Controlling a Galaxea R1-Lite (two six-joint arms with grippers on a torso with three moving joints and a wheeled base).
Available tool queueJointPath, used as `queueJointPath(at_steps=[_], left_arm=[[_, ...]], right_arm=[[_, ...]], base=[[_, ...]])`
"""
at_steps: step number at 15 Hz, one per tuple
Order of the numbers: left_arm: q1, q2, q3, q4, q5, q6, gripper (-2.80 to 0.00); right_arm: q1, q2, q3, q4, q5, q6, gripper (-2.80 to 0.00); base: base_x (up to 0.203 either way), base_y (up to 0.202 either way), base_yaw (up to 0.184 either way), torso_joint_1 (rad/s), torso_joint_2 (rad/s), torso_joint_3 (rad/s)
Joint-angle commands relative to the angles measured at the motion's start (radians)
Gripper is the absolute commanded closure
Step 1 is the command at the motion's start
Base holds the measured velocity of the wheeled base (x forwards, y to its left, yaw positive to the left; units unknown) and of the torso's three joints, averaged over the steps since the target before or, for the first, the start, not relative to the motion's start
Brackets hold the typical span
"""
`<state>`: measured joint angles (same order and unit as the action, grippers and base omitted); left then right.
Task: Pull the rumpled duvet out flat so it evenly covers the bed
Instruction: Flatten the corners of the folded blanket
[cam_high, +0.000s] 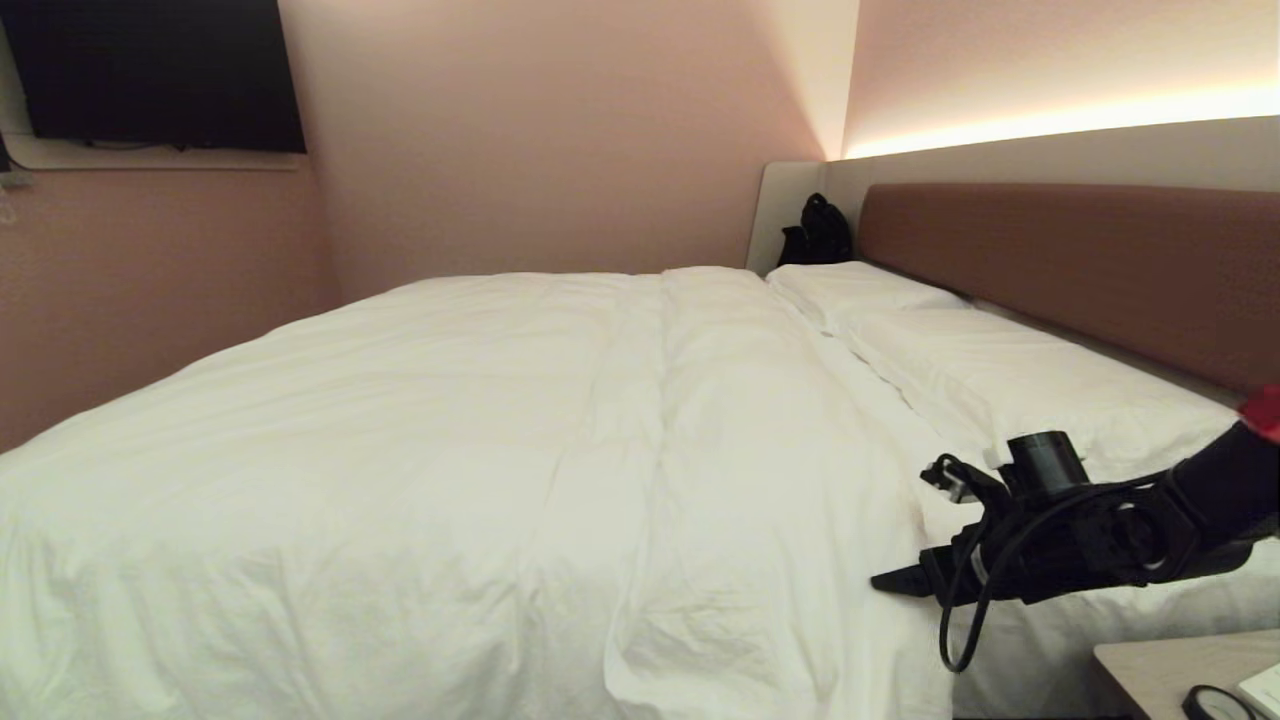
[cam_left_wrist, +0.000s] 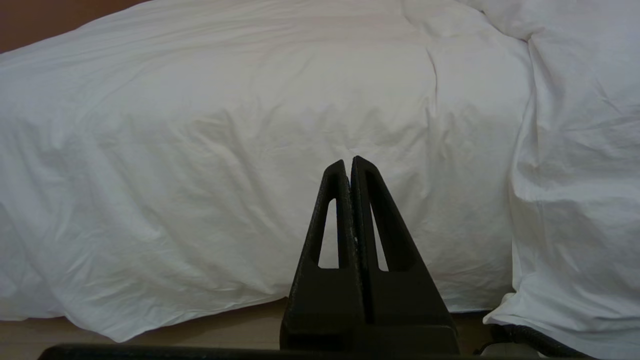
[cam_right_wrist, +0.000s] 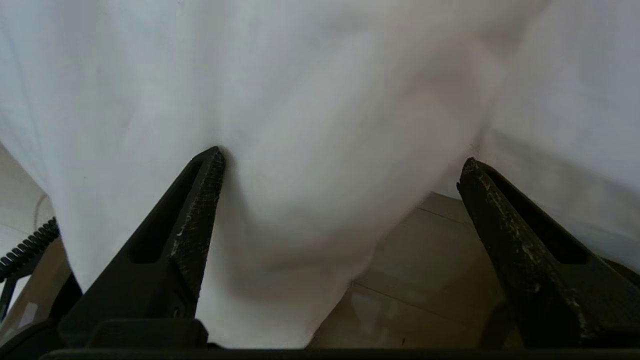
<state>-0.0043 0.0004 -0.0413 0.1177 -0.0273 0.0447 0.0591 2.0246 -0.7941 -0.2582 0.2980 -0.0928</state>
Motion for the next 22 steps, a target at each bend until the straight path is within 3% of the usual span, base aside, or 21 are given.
queueJointPath(at_steps=[1,4,5,15,16,18,22], left_arm=[[0.001,0.001,0.000,0.000,0.000,0.000,0.00],[0.000,0.000,0.000,0.000,0.000,0.001,0.00],[0.001,0.001,0.000,0.000,0.000,0.001,0.00],[0.000,0.000,0.000,0.000,0.000,0.001,0.00],[0.000,0.000,0.000,0.000,0.000,0.001,0.00],[0.000,0.000,0.000,0.000,0.000,0.001,0.00],[0.000,0.000,0.000,0.000,0.000,0.001,0.00]], right_arm=[[0.007,0.071,-0.018,-0.010,0.003,-0.002,-2.80],[0.007,0.115,-0.016,-0.081,0.000,-0.011,-2.80],[0.007,0.117,-0.014,-0.085,-0.002,-0.010,0.00],[0.005,-0.038,0.065,-0.084,-0.011,-0.004,0.00],[-0.002,-0.067,0.077,-0.082,-0.030,-0.004,0.00],[-0.047,-0.127,0.113,-0.081,-0.144,-0.012,0.00],[-0.106,-0.139,0.149,-0.082,-0.252,-0.025,0.00]], base=[[0.000,0.000,0.000,0.000,0.00,0.000],[0.000,0.000,0.000,0.000,0.00,0.000],[0.000,0.000,0.000,0.000,0.00,0.000],[0.000,0.000,0.000,0.000,0.00,0.000],[0.000,0.000,0.000,0.000,0.00,0.000],[0.000,0.000,0.000,0.000,0.00,0.000],[0.000,0.000,0.000,0.000,0.00,0.000]])
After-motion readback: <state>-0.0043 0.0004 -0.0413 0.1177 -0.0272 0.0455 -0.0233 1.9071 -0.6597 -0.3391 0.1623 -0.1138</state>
